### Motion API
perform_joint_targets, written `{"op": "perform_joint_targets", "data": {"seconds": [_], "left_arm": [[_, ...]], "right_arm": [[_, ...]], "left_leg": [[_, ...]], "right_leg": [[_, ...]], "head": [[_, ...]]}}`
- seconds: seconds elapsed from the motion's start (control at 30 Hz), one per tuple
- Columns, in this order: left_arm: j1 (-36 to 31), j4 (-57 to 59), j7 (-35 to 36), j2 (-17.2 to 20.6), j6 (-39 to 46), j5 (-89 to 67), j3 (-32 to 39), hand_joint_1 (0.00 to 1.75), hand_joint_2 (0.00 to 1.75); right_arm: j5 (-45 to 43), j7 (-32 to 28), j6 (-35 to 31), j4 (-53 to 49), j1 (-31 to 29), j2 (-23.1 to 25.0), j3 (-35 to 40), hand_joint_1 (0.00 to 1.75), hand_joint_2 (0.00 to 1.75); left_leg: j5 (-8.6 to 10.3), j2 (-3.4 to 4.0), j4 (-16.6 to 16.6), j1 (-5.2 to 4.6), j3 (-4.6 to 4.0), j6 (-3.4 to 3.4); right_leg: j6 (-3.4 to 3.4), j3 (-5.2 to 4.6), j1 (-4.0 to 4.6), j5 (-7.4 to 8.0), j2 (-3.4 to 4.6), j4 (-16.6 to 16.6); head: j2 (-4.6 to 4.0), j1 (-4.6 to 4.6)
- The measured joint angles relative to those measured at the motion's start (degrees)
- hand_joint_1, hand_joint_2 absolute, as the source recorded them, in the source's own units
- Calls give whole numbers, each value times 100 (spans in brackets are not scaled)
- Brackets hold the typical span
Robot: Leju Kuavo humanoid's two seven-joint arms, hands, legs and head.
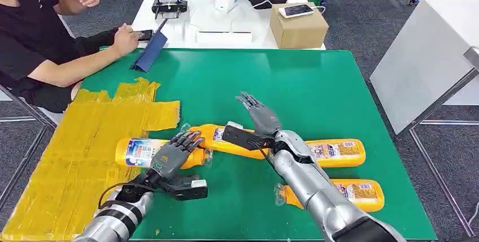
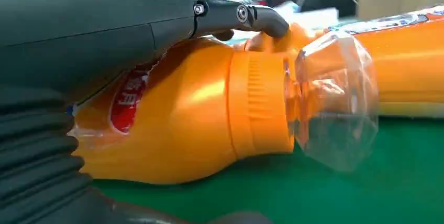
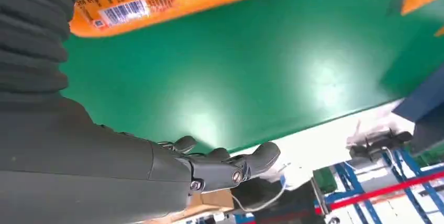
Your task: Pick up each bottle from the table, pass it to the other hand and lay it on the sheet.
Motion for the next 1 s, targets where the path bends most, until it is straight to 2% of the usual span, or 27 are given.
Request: {"op": "perform_joint_targets", "data": {"seconds": [0.03, 0.07, 0.13, 0.2, 0.23, 0.27, 0.3, 0.33, 0.37, 0.5, 0.57, 0.8, 1.0], "left_arm": [[-9, -27, -181, 111, -159, 130, -24, 0, 0], [-9, -73, -327, 199, -310, 244, -51, 0, 0], [-3, -279, -506, 418, -644, 522, -100, 0, 0], [169, -835, -508, 814, -1047, 1024, -186, 0, 0], [329, -1151, -488, 1017, -1140, 1305, -195, 0, 0], [543, -1506, -456, 1257, -1171, 1619, -197, 0, 0], [771, -1902, -425, 1454, -1090, 1879, -173, 0, 0], [970, -2295, -407, 1541, -967, 2072, -92, 0, 0], [1220, -2636, -403, 1549, -870, 2277, 27, 0, 0], [1889, -4299, -263, 1120, -788, 3136, 949, 0, 0], [2018, -4884, -370, 886, -866, 3654, 1332, 0, 0], [2300, -5901, -823, 389, -1152, 4105, 2277, 0, 0], [2451, -6179, -973, 57, -1566, 4429, 2504, 0, 0]], "right_arm": [[-13, -7, 4, 7, 5, 2, 0, 0, 175], [-33, -15, 4, 11, 0, 9, 0, 0, 175], [-50, -37, -2, 7, -60, 26, -2, 0, 175], [-74, -44, -22, -46, -136, 57, -7, 0, 175], [-87, -46, -40, -61, -143, 57, -11, 0, 175], [-94, -46, -48, -59, -120, 46, -24, 0, 175], [-96, -27, -59, -57, -68, 11, -50, 0, 175], [-96, 18, -77, -57, 6, -15, -70, 0, 175], [-92, 64, -96, -59, 95, -37, -90, 0, 175], [105, 271, -123, -217, 543, -96, -175, 0, 175], [186, 328, -118, -290, 683, -79, -188, 0, 175], [297, 369, -77, -391, 878, -83, -289, 0, 175], [369, 367, -35, -406, 902, -52, -341, 0, 175]], "left_leg": [[-47, 5, -4, 0, 47, -10], [-83, 21, -10, -1, 30, -2], [-97, 67, -20, -6, 51, -8], [-75, 130, -26, -5, 25, -24], [-47, 162, -33, -3, 16, -56], [-7, 185, -45, 0, 16, -47], [-5, 193, -47, 1, 25, -50], [1, 199, -50, 2, 24, -54], [2, 197, -50, 5, 68, -54], [36, 141, -52, 26, -72, -60], [36, 140, -52, 24, -98, -60], [36, 137, -52, 17, -126, -59], [36, 137, -52, 15, -130, -59]], "right_leg": [[-11, 3, 1, -32, 6, -2], [-6, 34, 2, -50, 25, -3], [-25, 39, 7, -106, 72, 2], [-33, 19, 8, -58, 133, 19], [-45, -3, 6, -23, 164, 24], [-39, -27, 6, 45, 185, 26], [-45, -45, 5, 44, 197, 26], [-45, -53, 4, 44, 197, 26], [-45, -66, 4, 44, 195, 27], [-45, -173, 18, 44, 143, 34], [-44, -194, 17, 45, 145, 34], [-44, -223, 9, 45, 143, 32], [-44, -227, 8, 46, 144, 32]], "head": [[0, -6], [0, 0], [0, 2], [0, -2], [0, -11], [0, -6], [0, -13], [0, -6], [0, -13], [0, -2], [0, -4], [0, -6], [0, -4]]}}
